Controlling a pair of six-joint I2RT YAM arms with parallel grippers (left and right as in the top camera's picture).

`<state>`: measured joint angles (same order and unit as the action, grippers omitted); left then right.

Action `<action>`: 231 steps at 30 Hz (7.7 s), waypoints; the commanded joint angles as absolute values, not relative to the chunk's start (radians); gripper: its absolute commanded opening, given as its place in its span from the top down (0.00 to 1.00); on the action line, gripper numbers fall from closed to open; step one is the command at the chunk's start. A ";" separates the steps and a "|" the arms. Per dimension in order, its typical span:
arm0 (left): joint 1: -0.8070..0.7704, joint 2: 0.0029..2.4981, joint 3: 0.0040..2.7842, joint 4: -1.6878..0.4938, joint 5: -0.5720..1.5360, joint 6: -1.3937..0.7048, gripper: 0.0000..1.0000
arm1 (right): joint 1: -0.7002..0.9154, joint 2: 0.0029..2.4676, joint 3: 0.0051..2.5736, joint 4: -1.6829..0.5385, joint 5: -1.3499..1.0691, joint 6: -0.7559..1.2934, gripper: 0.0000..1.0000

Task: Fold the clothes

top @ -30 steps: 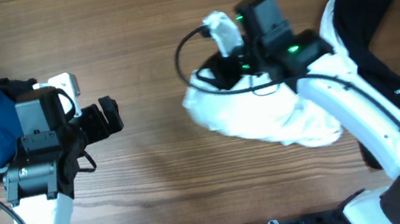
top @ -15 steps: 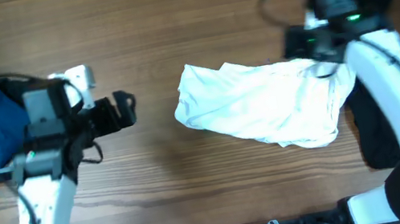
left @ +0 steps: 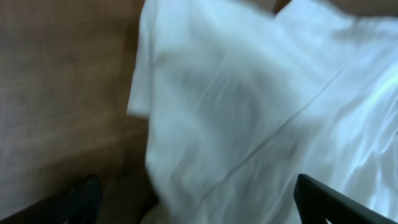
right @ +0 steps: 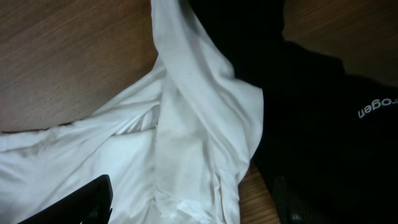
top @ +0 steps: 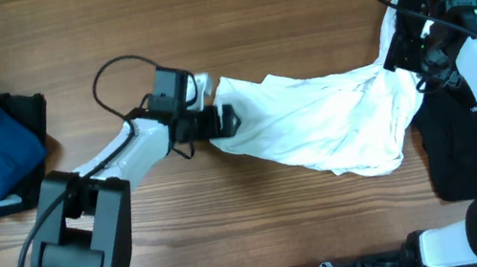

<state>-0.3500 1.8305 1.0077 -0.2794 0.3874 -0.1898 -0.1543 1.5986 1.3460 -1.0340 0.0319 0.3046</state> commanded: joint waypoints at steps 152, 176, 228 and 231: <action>-0.157 1.554 0.863 -0.621 0.350 -0.698 0.02 | 0.144 1.777 1.575 -1.145 0.073 0.392 0.76; -0.117 1.565 0.833 -0.677 0.340 -0.698 0.96 | 0.143 1.777 1.575 -1.163 0.070 0.367 0.71; 0.152 1.362 0.835 -0.841 0.298 -0.564 0.96 | 0.138 2.181 1.589 -0.818 0.102 0.448 0.62; 0.152 1.362 0.835 -0.835 0.298 -0.564 0.96 | 0.136 2.155 1.604 -0.830 0.110 0.444 0.59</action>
<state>0.1570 1.3575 0.8295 -0.8436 0.3046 -0.5804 0.1402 2.1784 1.5867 -0.8154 0.0696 0.4480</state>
